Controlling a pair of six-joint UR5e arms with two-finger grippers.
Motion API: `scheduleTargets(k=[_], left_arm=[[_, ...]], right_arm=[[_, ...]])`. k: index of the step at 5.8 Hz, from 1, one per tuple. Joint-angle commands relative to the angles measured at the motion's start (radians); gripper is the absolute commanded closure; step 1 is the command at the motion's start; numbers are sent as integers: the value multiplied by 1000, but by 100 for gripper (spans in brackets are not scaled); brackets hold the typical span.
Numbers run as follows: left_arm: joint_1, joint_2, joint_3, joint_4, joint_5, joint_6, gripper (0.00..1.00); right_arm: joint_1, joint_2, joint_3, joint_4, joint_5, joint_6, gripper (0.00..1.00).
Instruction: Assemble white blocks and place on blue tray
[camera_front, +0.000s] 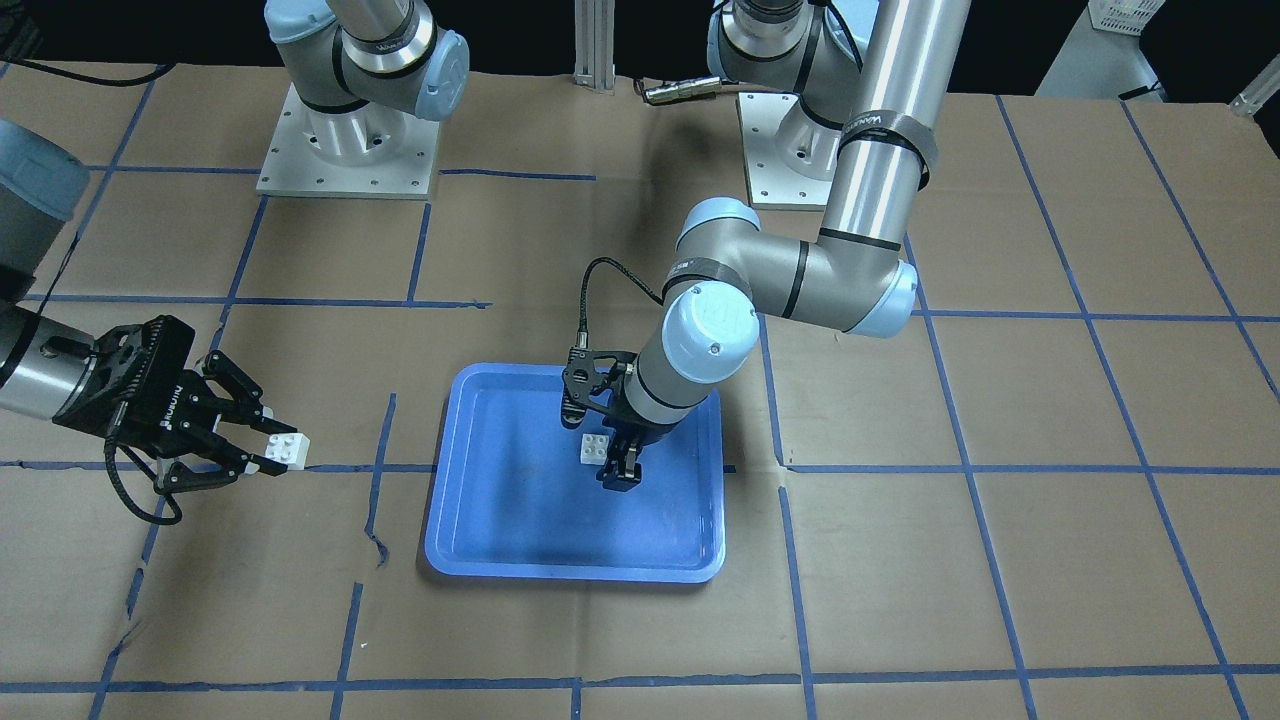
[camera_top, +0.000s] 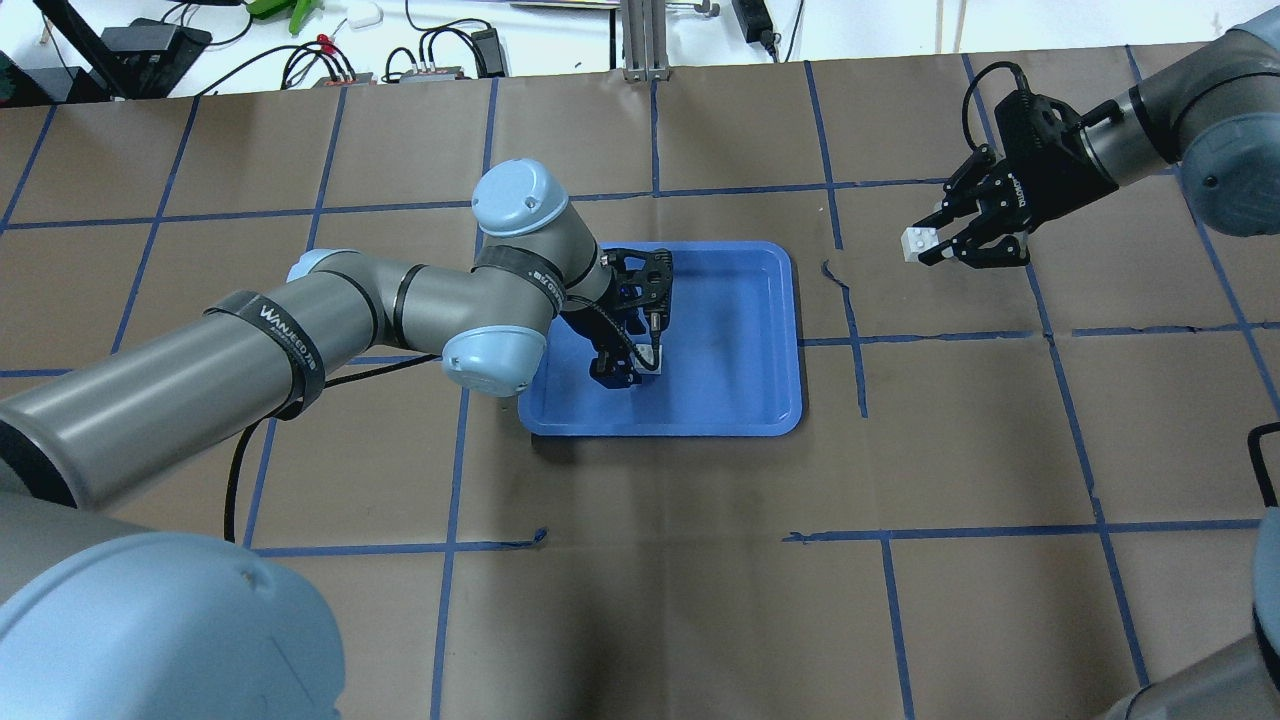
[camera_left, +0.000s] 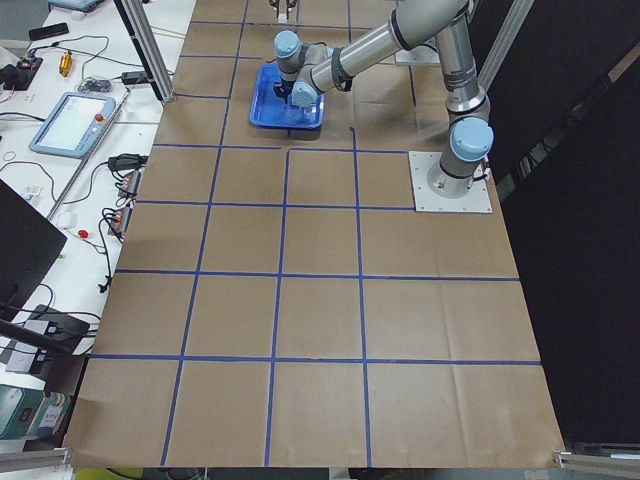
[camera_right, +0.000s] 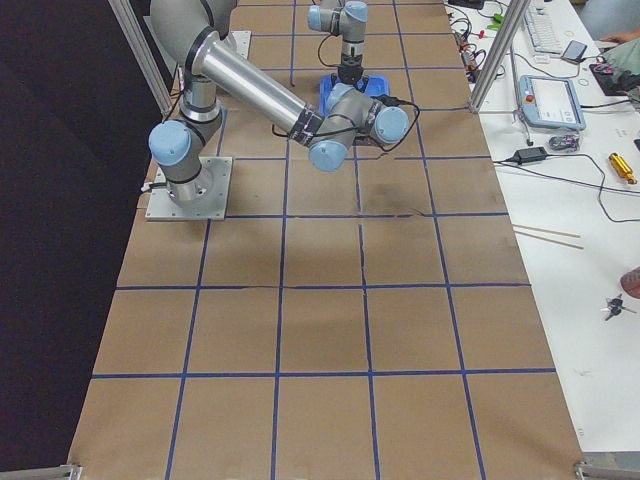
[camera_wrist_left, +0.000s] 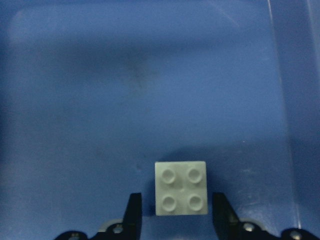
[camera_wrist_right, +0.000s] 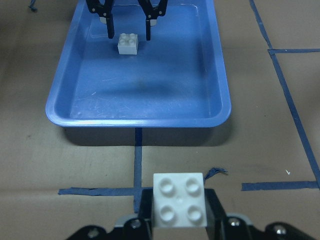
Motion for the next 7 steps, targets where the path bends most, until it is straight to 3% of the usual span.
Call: scheduleTargets(k=[1,5,6,7], left_arm=[[10,66,27,-100,39,-17,1],[115,356,33,-492,78,-61,1],[122,393,45,-505,142,-148,1],[120,398,107,-552,199,-223,1]], right_arm=[[10,-2,3,1,-6,-6,88],[151,-18,68,-14,7,28,88],[215,-37,110,-85,11,119,88],[265,-37,171,-229,11,204,88]])
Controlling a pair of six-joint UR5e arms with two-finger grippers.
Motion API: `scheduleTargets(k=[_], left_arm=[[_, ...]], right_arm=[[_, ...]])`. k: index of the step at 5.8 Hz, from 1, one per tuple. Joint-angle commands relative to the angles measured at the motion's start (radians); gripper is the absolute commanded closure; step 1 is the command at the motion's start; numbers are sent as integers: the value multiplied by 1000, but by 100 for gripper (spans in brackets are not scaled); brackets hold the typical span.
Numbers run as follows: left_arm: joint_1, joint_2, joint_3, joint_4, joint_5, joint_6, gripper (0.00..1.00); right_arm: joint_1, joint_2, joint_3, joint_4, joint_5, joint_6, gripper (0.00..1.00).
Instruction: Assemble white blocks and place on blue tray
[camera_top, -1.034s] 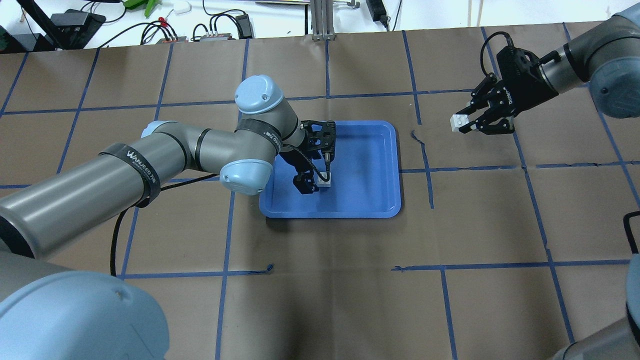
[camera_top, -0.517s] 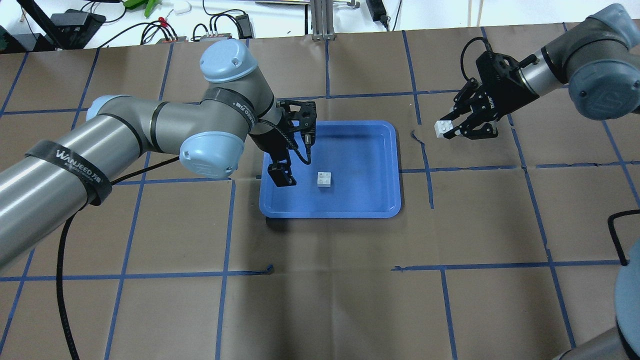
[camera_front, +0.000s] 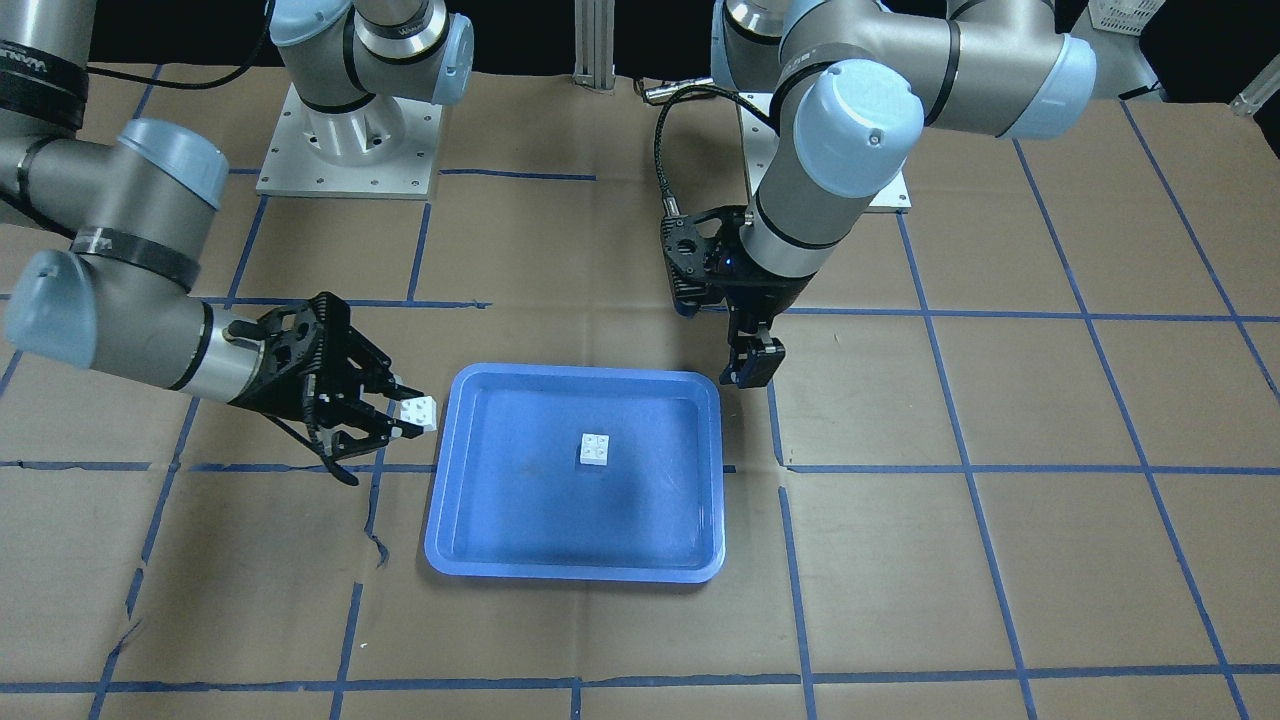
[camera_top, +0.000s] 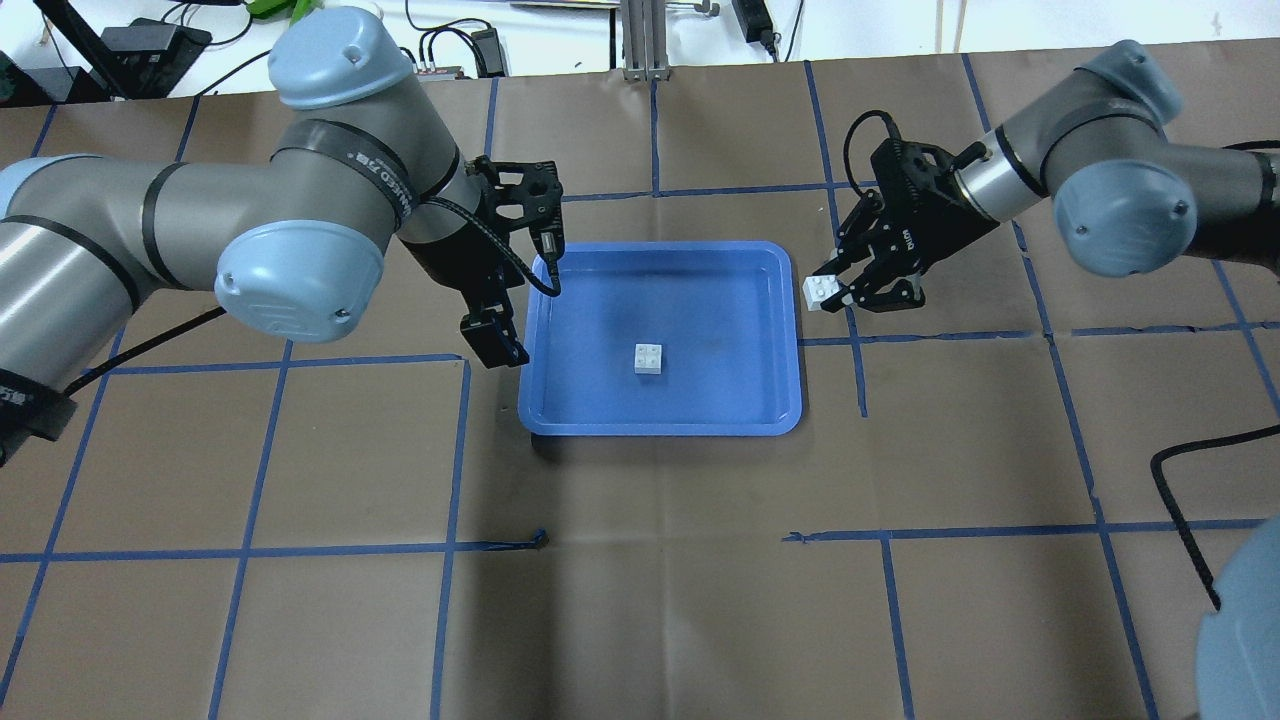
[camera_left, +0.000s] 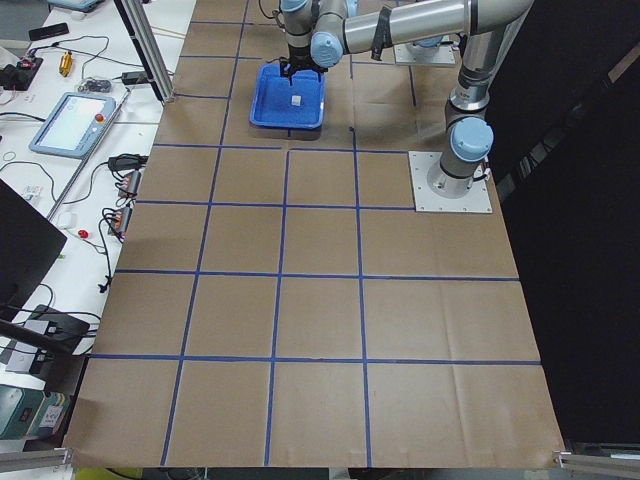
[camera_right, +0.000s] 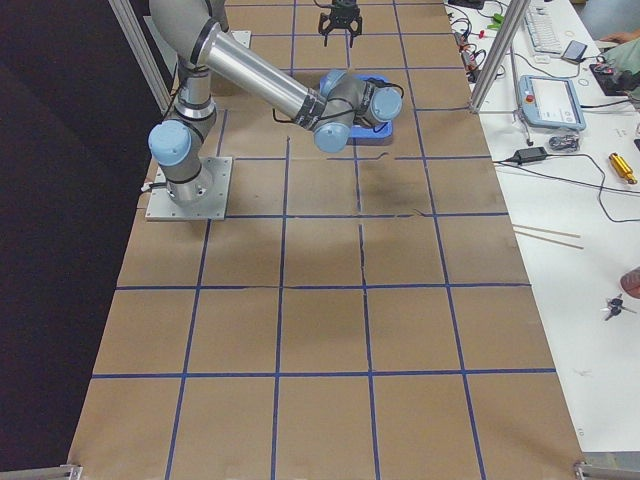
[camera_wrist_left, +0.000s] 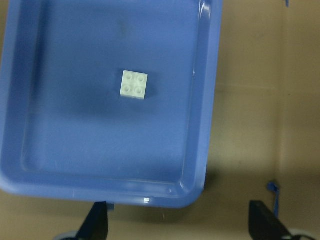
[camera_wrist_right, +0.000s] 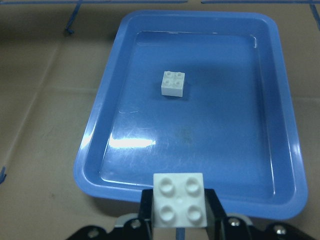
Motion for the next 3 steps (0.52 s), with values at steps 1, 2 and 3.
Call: scheduleTargets(k=[1,2,3], left_arm=[[2,14,117,-112,60,-187,1],[2,23,139,-120,57,-326,1],[2,31,142,-105,57,-552,1]], right_arm=[[72,-1,135,-288,5,172,88],[103,8,181,-435,6,272,88],[145,33,191,-552,5,375,88]])
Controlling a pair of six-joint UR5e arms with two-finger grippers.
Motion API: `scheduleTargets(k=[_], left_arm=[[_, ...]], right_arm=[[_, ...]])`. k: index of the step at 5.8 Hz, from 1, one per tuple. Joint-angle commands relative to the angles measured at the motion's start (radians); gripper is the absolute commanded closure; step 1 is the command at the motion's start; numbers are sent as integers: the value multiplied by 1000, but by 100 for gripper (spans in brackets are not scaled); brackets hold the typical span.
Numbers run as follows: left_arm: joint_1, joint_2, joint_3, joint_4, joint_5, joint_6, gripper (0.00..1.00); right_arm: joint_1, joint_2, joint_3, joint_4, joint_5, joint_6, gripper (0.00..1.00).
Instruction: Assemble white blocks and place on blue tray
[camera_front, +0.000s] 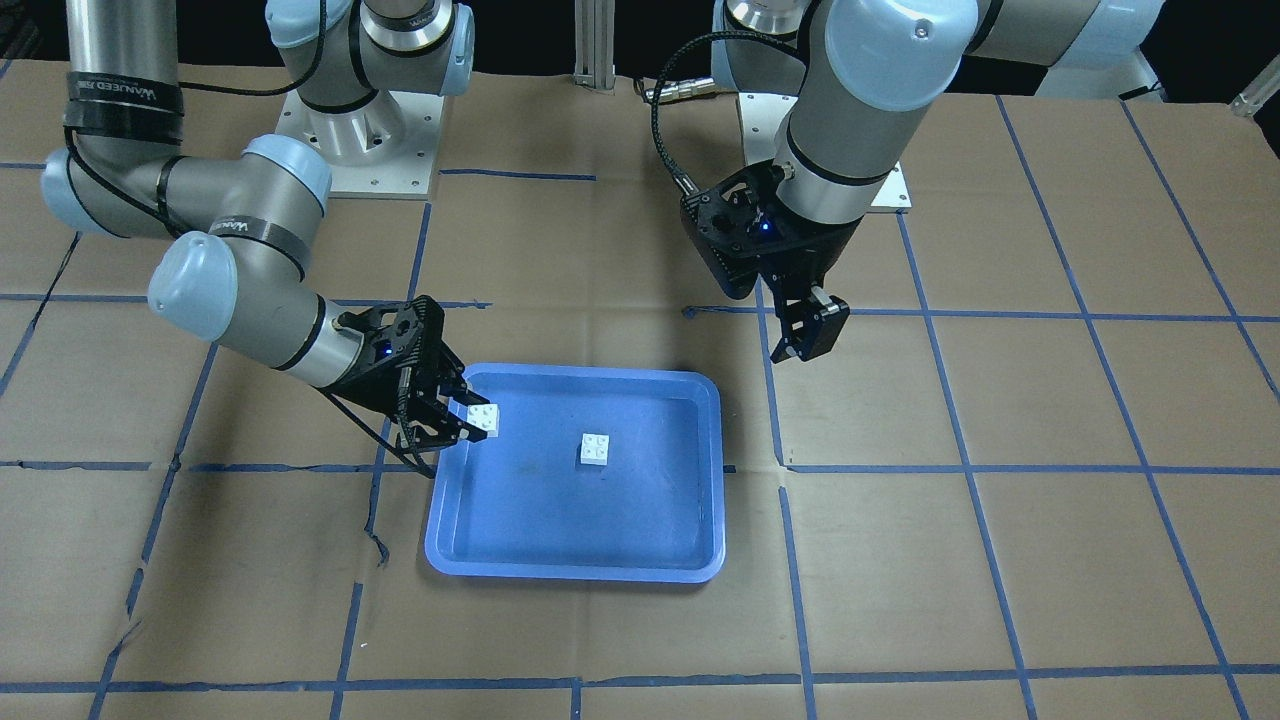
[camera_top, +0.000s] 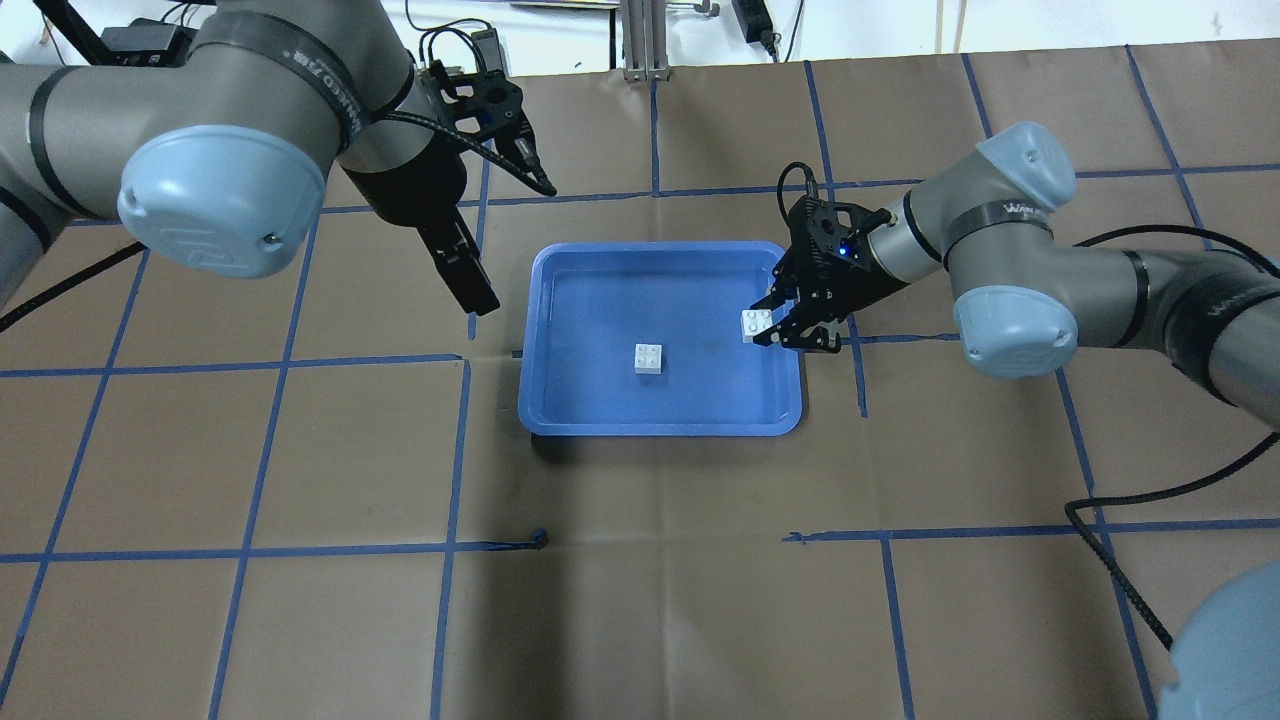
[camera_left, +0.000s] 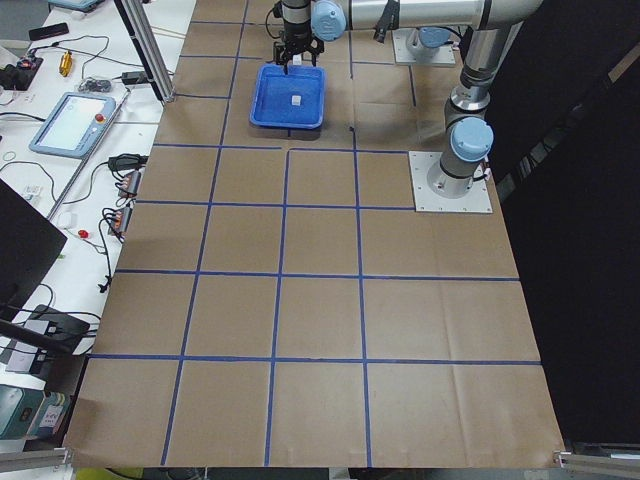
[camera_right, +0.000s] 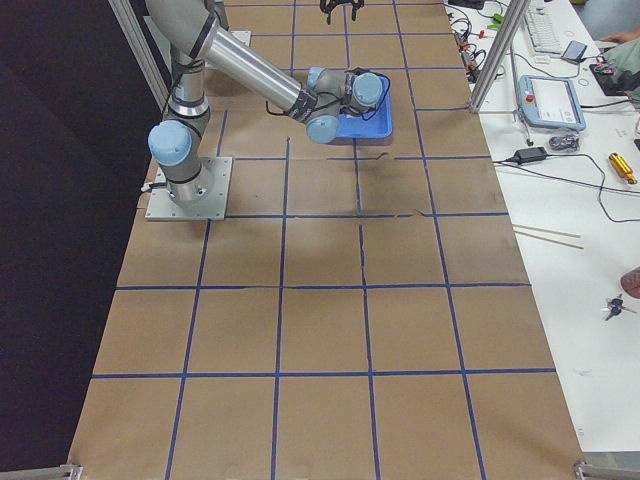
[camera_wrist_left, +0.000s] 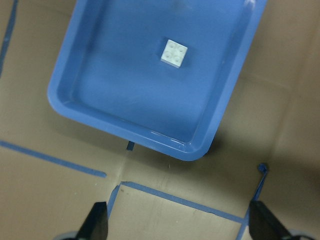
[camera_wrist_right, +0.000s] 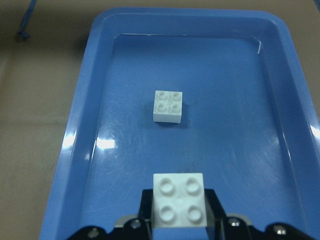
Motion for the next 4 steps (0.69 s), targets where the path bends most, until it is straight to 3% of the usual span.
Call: scheduleTargets(k=[1,2,4], left_arm=[[1,27,14,4,1,-348,1],[3,53,12,10,-1,-558,1],[8,72,12,27,36,-685,1]], right_arm=[[74,75,23,-208,0,131,88],[96,118,23,-284,0,185,88],[105,149,23,-325,0,212,88]])
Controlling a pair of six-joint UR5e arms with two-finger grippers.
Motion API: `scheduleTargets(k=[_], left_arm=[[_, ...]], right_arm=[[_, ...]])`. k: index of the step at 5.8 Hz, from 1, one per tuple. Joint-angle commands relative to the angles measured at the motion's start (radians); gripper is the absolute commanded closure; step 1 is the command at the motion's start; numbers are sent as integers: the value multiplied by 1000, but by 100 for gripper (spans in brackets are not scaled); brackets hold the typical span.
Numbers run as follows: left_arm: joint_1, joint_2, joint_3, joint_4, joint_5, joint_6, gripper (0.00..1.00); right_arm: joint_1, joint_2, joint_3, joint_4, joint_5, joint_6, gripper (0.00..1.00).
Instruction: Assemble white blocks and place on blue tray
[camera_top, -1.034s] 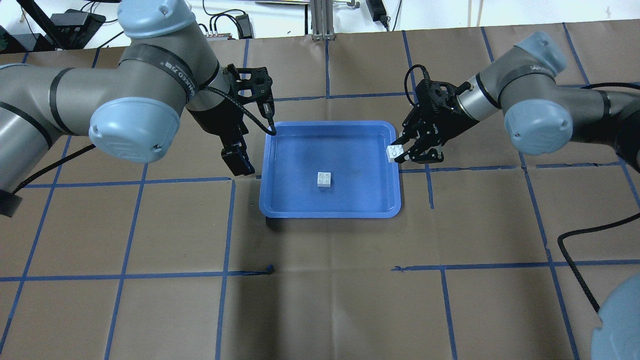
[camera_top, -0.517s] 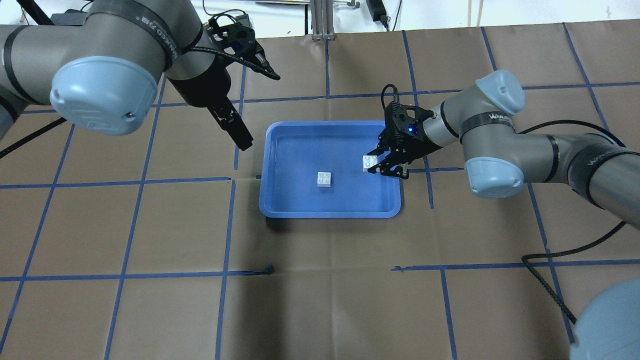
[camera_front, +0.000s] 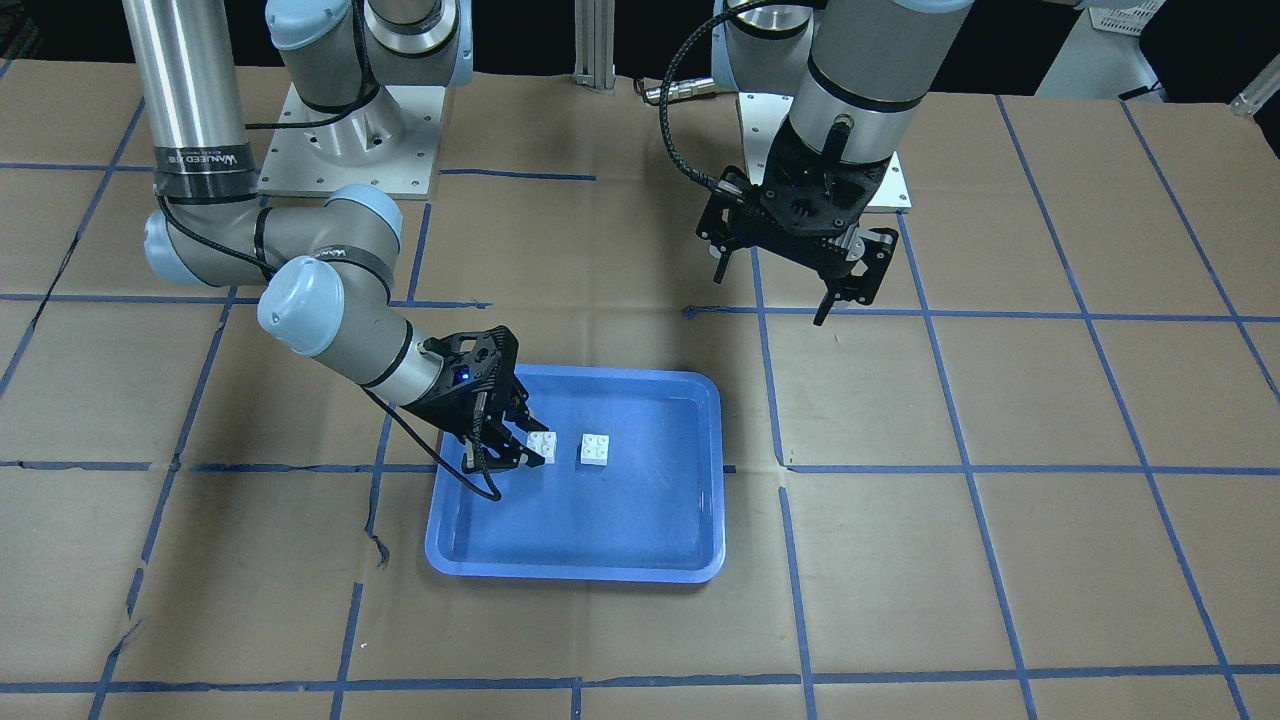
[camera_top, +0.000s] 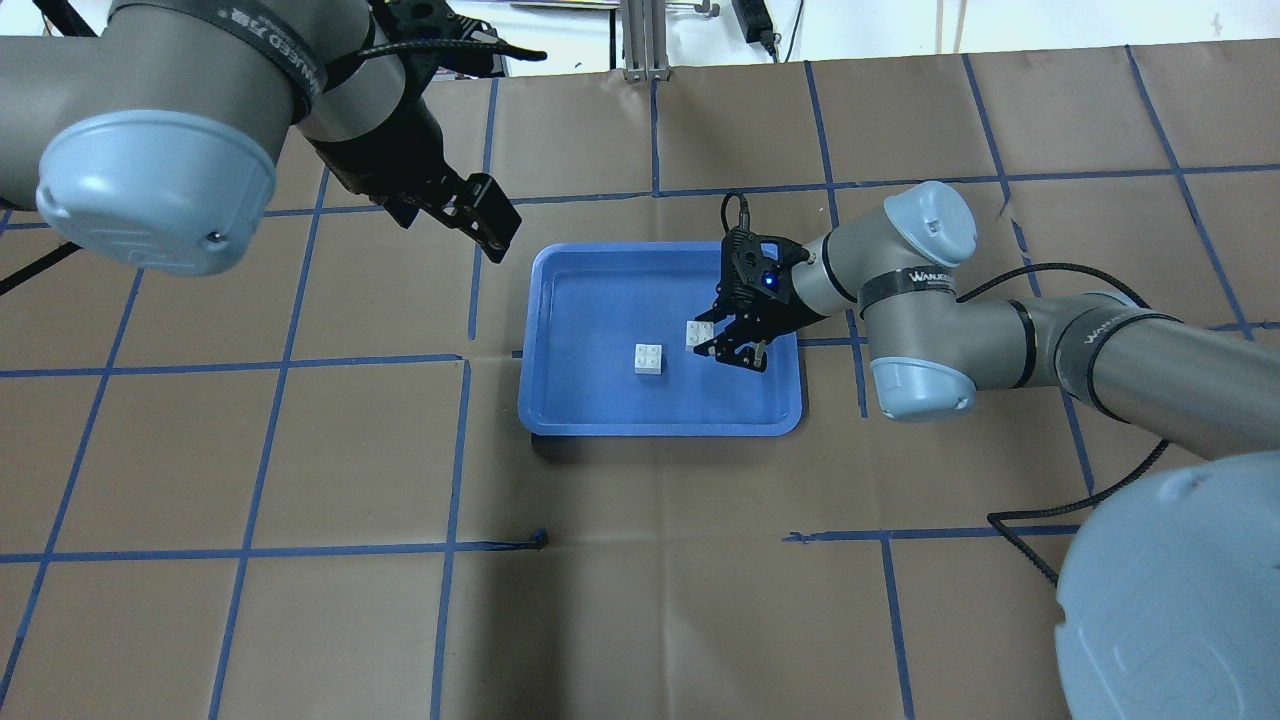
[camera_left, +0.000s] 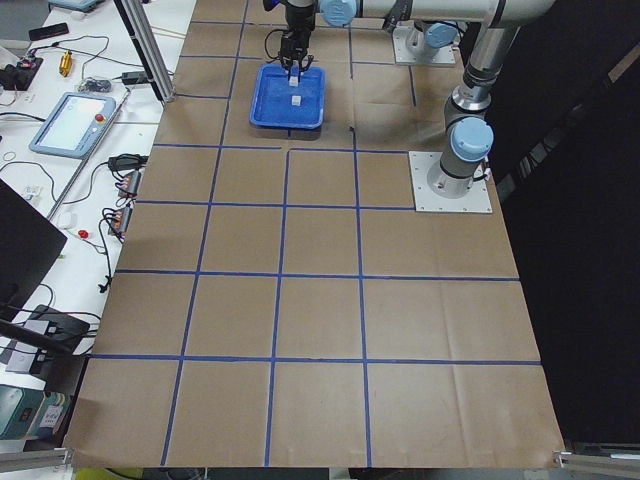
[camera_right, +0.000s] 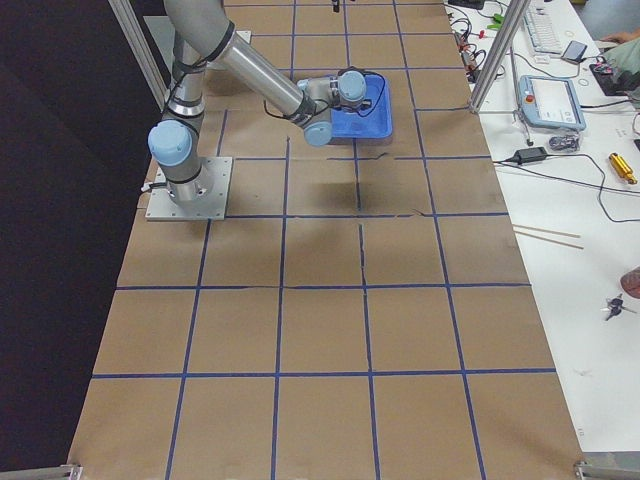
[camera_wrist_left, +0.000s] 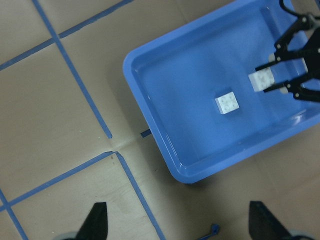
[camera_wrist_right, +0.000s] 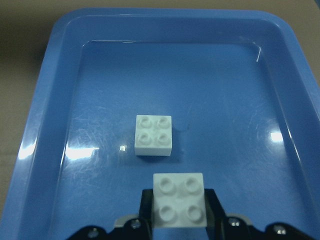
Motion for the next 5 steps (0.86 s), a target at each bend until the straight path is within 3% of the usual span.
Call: scheduleTargets(k=[1,5], left_arm=[[3,14,0,-5,31,-78,1],[4,26,-3,-14,84,-250,1]], right_arm=[[11,26,0,-19,1,11,88],[37,31,15,-71,-1,101,89]])
